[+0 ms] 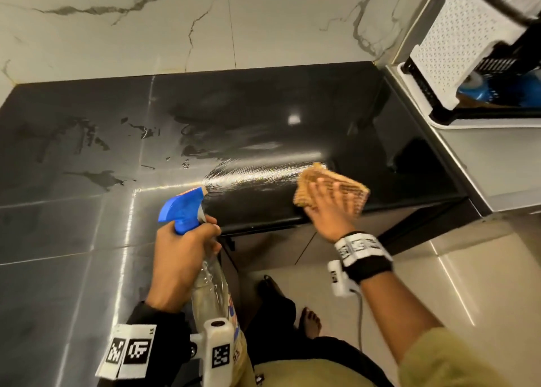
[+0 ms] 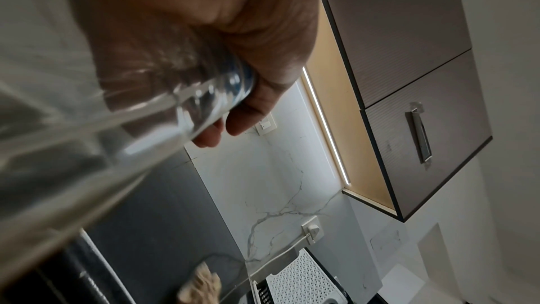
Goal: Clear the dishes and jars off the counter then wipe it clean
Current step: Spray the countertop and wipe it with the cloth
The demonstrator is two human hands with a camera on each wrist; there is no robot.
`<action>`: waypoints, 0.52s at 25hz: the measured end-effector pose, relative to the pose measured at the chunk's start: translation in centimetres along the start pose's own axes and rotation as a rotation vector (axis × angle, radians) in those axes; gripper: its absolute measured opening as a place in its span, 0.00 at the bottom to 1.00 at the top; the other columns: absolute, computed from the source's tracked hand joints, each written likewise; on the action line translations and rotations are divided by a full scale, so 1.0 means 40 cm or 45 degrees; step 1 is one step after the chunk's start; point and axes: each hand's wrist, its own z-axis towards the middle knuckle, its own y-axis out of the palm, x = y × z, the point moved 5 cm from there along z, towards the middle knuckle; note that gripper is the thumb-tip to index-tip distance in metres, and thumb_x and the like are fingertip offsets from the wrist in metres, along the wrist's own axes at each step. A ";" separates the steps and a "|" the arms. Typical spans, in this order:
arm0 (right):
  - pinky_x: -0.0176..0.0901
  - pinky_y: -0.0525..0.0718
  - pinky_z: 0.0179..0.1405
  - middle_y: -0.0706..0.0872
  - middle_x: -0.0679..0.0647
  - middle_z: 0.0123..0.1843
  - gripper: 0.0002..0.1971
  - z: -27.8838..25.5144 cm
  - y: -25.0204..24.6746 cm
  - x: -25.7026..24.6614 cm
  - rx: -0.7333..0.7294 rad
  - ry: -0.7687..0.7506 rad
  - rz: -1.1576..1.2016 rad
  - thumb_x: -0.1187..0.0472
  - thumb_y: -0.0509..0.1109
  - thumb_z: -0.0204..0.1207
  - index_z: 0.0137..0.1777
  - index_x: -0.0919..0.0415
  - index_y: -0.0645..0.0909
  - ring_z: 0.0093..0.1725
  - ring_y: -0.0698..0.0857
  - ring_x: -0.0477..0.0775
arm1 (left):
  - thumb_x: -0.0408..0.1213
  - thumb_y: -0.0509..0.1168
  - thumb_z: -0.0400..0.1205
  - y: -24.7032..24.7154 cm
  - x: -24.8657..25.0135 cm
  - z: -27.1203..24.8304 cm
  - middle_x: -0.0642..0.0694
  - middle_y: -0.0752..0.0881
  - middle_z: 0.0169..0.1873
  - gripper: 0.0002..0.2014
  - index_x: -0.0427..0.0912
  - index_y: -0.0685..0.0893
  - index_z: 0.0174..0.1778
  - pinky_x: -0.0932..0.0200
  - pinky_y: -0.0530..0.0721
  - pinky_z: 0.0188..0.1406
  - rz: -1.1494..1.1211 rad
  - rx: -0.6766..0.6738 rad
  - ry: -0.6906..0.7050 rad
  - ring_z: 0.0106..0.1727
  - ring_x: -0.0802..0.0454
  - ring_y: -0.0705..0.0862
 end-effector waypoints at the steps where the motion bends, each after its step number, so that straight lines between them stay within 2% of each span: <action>1: 0.66 0.36 0.81 0.36 0.44 0.86 0.32 0.001 -0.023 0.090 0.036 0.139 0.043 0.42 0.48 0.86 0.85 0.44 0.40 0.85 0.36 0.60 | 0.22 0.69 0.73 0.003 -0.004 -0.001 0.36 0.82 0.33 0.03 0.33 0.84 0.40 0.56 0.81 0.28 0.007 -0.001 0.000 0.27 0.45 0.79; 4: 0.69 0.43 0.81 0.40 0.45 0.87 0.31 -0.010 -0.071 0.246 0.119 0.440 0.156 0.43 0.49 0.86 0.86 0.48 0.45 0.85 0.38 0.61 | 0.23 0.70 0.73 0.002 -0.013 -0.006 0.39 0.83 0.30 0.03 0.34 0.85 0.38 0.52 0.83 0.32 0.016 0.009 0.010 0.27 0.47 0.81; 7: 0.71 0.43 0.80 0.41 0.47 0.87 0.32 -0.005 -0.061 0.183 0.190 0.509 0.198 0.45 0.50 0.86 0.86 0.50 0.46 0.85 0.38 0.65 | 0.22 0.69 0.73 -0.005 -0.017 -0.009 0.40 0.82 0.30 0.03 0.33 0.84 0.39 0.52 0.83 0.32 -0.002 0.018 -0.001 0.27 0.48 0.81; 10: 0.71 0.40 0.80 0.41 0.50 0.87 0.34 -0.004 -0.006 -0.024 0.193 0.321 0.108 0.45 0.52 0.85 0.86 0.53 0.44 0.85 0.38 0.67 | 0.22 0.69 0.73 -0.013 -0.010 -0.009 0.38 0.82 0.33 0.03 0.32 0.84 0.39 0.52 0.83 0.33 -0.019 0.022 -0.030 0.29 0.46 0.81; 13: 0.71 0.33 0.78 0.37 0.52 0.87 0.35 -0.022 0.067 -0.313 0.062 -0.085 -0.005 0.45 0.50 0.85 0.86 0.54 0.41 0.84 0.35 0.68 | 0.21 0.68 0.74 -0.037 0.032 -0.008 0.40 0.82 0.31 0.05 0.34 0.84 0.39 0.54 0.82 0.32 -0.066 0.061 -0.027 0.29 0.47 0.80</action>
